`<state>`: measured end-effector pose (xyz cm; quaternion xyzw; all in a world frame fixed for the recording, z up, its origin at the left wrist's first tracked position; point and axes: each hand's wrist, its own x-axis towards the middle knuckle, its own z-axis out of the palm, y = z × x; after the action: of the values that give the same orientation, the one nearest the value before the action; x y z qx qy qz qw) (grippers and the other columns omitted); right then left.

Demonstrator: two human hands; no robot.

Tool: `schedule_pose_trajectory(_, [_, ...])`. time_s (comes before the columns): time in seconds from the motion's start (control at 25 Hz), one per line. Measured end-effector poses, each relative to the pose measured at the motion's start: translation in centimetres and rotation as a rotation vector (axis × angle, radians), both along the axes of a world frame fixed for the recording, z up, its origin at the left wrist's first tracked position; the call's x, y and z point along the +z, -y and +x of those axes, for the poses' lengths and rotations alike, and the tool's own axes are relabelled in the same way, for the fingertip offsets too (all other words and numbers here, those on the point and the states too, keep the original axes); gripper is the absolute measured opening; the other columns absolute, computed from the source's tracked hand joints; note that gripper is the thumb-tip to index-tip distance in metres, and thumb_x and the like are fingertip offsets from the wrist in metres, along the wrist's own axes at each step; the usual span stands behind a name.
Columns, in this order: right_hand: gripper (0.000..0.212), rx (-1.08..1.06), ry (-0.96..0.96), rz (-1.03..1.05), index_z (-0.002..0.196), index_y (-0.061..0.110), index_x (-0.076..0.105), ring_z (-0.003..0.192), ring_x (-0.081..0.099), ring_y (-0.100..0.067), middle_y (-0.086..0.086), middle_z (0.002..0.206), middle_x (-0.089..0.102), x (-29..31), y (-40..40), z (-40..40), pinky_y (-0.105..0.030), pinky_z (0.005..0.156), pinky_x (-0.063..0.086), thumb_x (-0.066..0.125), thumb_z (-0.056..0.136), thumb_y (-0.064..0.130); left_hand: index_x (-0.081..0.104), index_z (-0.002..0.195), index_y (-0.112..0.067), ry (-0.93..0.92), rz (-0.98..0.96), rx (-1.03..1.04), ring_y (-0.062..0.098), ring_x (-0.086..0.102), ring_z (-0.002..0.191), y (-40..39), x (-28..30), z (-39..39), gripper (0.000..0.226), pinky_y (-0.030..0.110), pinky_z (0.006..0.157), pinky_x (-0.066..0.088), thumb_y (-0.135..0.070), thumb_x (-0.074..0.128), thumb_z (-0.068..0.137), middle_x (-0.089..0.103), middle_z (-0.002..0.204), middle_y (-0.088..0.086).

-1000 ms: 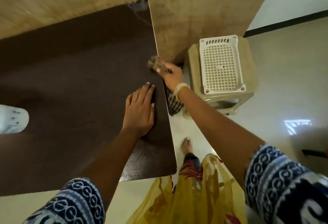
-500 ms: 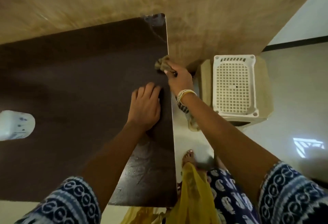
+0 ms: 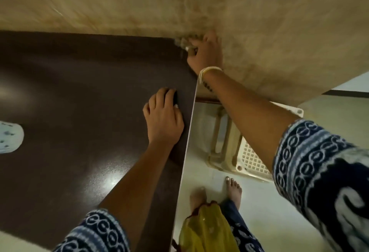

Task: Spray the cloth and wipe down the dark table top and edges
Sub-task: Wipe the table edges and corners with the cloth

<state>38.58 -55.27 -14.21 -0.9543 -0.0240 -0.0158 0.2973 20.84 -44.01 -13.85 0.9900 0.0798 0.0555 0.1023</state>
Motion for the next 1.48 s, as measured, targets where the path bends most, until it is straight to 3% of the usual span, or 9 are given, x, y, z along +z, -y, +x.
schedule_pose_trajectory(0.12, [0.033, 0.054, -0.012, -0.069, 0.116, 0.023, 0.068, 0.119, 0.045, -0.035, -0.012, 0.13, 0.05, 0.0, 0.0, 2.9, -0.036, 0.101, 0.04, 0.049, 0.089, 0.025, 0.05, 0.135, -0.018, -0.004, -0.004, 0.009, 0.023, 0.042, 0.126, 0.1, -0.1, 0.0, 0.043, 0.043, 0.104, 0.032, -0.024, 0.046, 0.093, 0.048, 0.139, 0.004])
schedule_pose_trajectory(0.32, [0.038, 0.39, 0.316, -0.052, 0.124, 0.017, 0.066, 0.128, 0.049, -0.036, -0.004, 0.133, 0.061, -2.3, 0.3, -3.3, -0.046, 0.108, 0.036, 0.055, 0.088, 0.019, 0.05, 0.135, -0.018, -0.036, 0.008, 0.028, 0.026, 0.044, 0.125, 0.1, 0.1, 0.2, 0.045, 0.044, 0.103, 0.033, -0.025, 0.046, 0.091, 0.049, 0.139, 0.005])
schedule_pose_trajectory(0.52, [0.042, 0.772, 0.168, -0.242, 0.14, 0.037, 0.047, 0.144, 0.031, -0.019, 0.01, 0.153, 0.039, -0.5, 0.8, -1.0, -0.043, 0.109, 0.027, 0.04, 0.099, 0.04, 0.051, 0.135, -0.017, -0.036, 0.015, 0.038, 0.026, 0.044, 0.125, 0.3, 0.1, 0.1, 0.044, 0.044, 0.103, 0.032, -0.026, 0.047, 0.092, 0.049, 0.139, 0.006])
schedule_pose_trajectory(0.76, [0.048, 0.557, -0.171, -0.2, 0.144, 0.037, 0.039, 0.122, 0.052, -0.031, -0.006, 0.133, 0.056, 0.8, -1.0, 5.1, -0.038, 0.098, 0.041, 0.033, 0.099, 0.053, 0.05, 0.136, -0.019, -0.024, 0.014, 0.041, 0.025, 0.043, 0.126, 0.1, -0.1, 0.0, 0.044, 0.042, 0.104, 0.031, -0.026, 0.047, 0.093, 0.048, 0.14, 0.004])
schedule_pose_trajectory(0.96, [0.029, 0.397, -0.256, 0.072, 0.097, 0.024, 0.063, 0.085, 0.058, -0.017, 0.005, 0.087, 0.06, 1.4, -0.3, 5.3, -0.026, 0.069, 0.036, 0.047, 0.096, 0.048, 0.051, 0.135, -0.019, -0.021, 0.008, 0.036, 0.025, 0.043, 0.124, 0.1, 0.0, 0.0, 0.044, 0.043, 0.103, 0.032, -0.025, 0.048, 0.092, 0.049, 0.14, 0.004])
schedule_pose_trajectory(1.12, [0.037, 0.044, -0.381, 0.759, 0.107, 0.018, 0.074, 0.1, 0.067, -0.019, 0.001, 0.102, 0.073, -1.5, 0.3, 4.5, -0.038, 0.095, 0.051, 0.069, 0.077, 0.041, 0.051, 0.135, -0.02, -0.038, 0.002, 0.038, 0.024, 0.043, 0.124, 0.2, 0.1, -0.1, 0.044, 0.043, 0.103, 0.032, -0.027, 0.045, 0.092, 0.048, 0.14, 0.003])
schedule_pose_trajectory(1.28, [0.055, -0.251, -0.443, 1.094, 0.124, -0.002, 0.062, 0.106, 0.065, -0.027, -0.014, 0.115, 0.069, -2.3, -0.8, 3.8, -0.04, 0.1, 0.05, 0.069, 0.082, 0.033, 0.05, 0.135, -0.02, -0.052, 0.003, 0.038, 0.025, 0.043, 0.124, 0.0, 0.0, 0.1, 0.045, 0.044, 0.102, 0.033, -0.027, 0.045, 0.091, 0.048, 0.14, 0.003])
schedule_pose_trajectory(1.4, [0.048, -0.243, -0.345, 1.132, 0.143, 0.003, 0.042, 0.117, 0.056, -0.017, -0.011, 0.131, 0.058, -1.4, -1.1, -0.5, -0.017, 0.093, 0.044, 0.049, 0.1, 0.024, 0.05, 0.135, -0.02, -0.059, 0.014, 0.037, 0.026, 0.044, 0.124, 0.0, 0.0, 0.1, 0.044, 0.044, 0.102, 0.033, -0.027, 0.044, 0.092, 0.048, 0.14, 0.004])
schedule_pose_trajectory(1.48, [0.049, -0.177, -0.351, 1.004, 0.149, 0.012, 0.034, 0.135, 0.041, -0.019, -0.009, 0.149, 0.043, -1.3, -1.3, -4.8, -0.022, 0.106, 0.034, 0.041, 0.104, 0.028, 0.051, 0.135, -0.019, -0.062, 0.019, 0.032, 0.026, 0.044, 0.123, 0.0, 0.0, 0.1, 0.045, 0.045, 0.101, 0.034, -0.027, 0.043, 0.092, 0.049, 0.14, 0.005])
